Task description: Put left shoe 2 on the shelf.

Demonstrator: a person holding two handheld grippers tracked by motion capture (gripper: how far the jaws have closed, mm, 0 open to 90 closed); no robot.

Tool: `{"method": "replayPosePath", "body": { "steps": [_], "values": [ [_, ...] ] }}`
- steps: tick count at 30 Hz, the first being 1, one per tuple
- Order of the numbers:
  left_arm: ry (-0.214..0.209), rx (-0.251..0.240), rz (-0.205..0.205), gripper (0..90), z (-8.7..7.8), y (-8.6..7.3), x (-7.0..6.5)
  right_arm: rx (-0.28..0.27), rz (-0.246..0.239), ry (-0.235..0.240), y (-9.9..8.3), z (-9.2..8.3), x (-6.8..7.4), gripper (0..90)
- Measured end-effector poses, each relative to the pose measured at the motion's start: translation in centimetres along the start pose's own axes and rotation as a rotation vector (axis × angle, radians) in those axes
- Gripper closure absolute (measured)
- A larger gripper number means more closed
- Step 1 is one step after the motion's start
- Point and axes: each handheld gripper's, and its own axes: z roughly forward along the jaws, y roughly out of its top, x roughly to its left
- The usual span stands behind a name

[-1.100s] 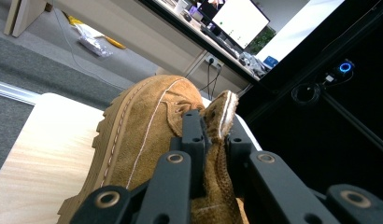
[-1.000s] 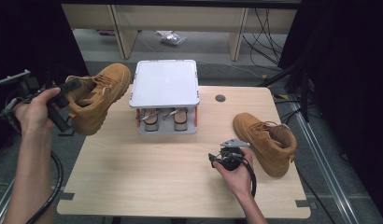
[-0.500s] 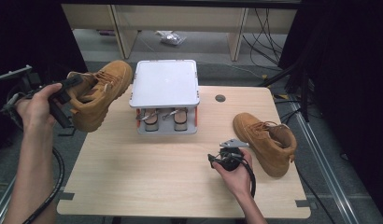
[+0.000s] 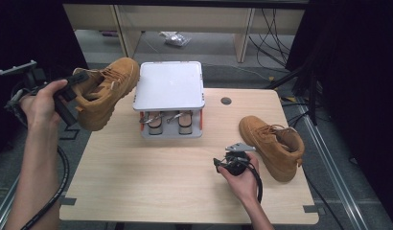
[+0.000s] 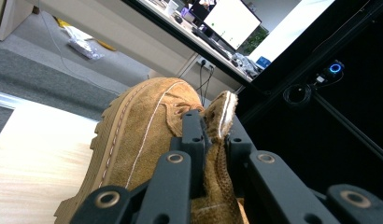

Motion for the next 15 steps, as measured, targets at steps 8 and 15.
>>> {"method": "replayPosePath", "body": {
  "steps": [8,15],
  "values": [
    [-0.011,0.009,0.007,82.4,0.8,0.1,-0.8,0.006,0.001,0.0,0.0,0.0,0.2,43.2],
    [-0.019,0.013,0.012,82.4,1.4,0.2,-1.5,0.009,0.003,0.009,-0.1,0.1,0.2,43.2]
  ]
}}
